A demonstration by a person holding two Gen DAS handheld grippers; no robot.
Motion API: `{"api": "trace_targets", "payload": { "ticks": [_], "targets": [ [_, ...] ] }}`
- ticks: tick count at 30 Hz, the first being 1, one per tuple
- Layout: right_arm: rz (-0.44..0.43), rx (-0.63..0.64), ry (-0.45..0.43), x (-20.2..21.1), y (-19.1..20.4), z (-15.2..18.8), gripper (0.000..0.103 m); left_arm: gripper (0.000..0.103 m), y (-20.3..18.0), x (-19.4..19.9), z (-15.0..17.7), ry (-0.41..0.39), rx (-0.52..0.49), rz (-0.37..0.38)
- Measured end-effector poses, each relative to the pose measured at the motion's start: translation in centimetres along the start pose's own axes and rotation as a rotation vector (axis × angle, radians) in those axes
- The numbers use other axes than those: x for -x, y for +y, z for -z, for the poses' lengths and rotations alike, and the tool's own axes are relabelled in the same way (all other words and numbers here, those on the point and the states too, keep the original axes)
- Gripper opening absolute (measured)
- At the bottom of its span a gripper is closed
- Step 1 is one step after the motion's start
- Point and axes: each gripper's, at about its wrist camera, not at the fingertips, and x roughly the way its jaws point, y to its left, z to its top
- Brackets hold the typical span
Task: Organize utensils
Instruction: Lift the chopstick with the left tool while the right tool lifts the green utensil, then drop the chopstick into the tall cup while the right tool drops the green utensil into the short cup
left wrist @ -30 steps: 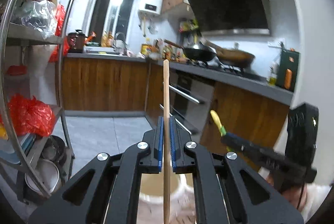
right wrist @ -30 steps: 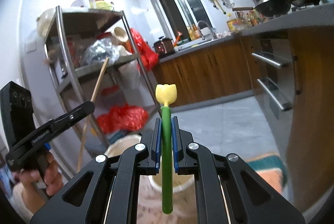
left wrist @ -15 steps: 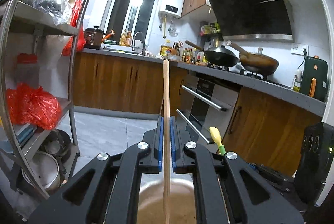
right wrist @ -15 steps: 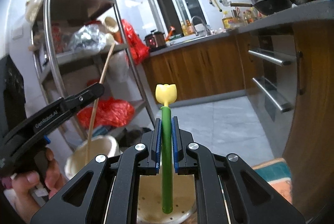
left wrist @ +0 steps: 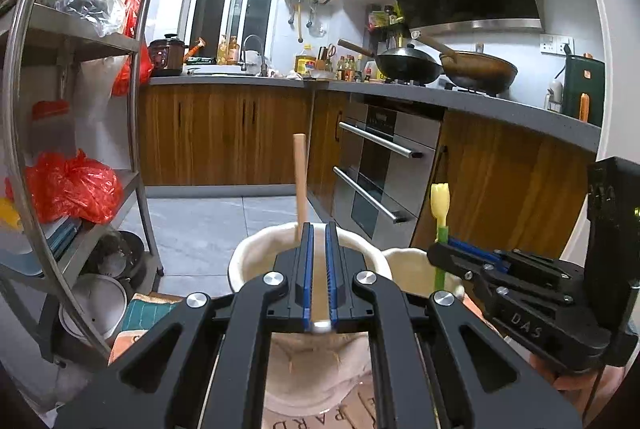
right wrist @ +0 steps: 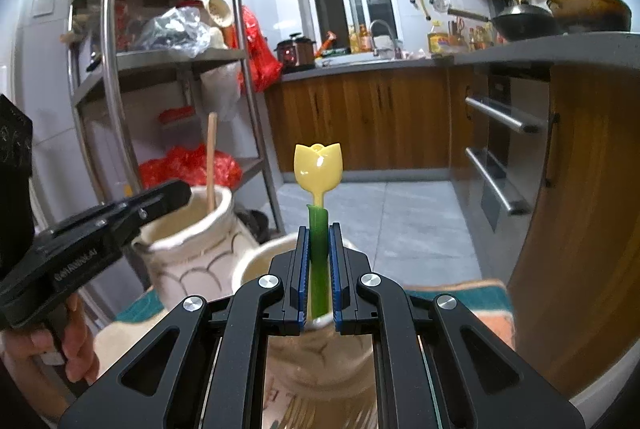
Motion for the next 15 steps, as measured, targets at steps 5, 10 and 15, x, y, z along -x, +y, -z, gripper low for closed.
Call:
{"api": "trace_targets", "payload": {
  "ticks": [5,10,15],
  "targets": [
    [-0.008,0.008,0.013,-0.07,0.08,0.24,0.011,0.006,0.55,0.86,-0.1,-0.012,0.018,0.022],
    [-0.002,0.003,0.027,-0.49,0.13,0.32,0.011,0.007,0.36,1.12,-0.03,-0.013,0.002,0.026],
    [0.009,0.007,0.027,-0.58,0.16,0.38,0.017,0.008,0.23,1.06,-0.05,-0.006,0.001,0.024]
  ]
}}
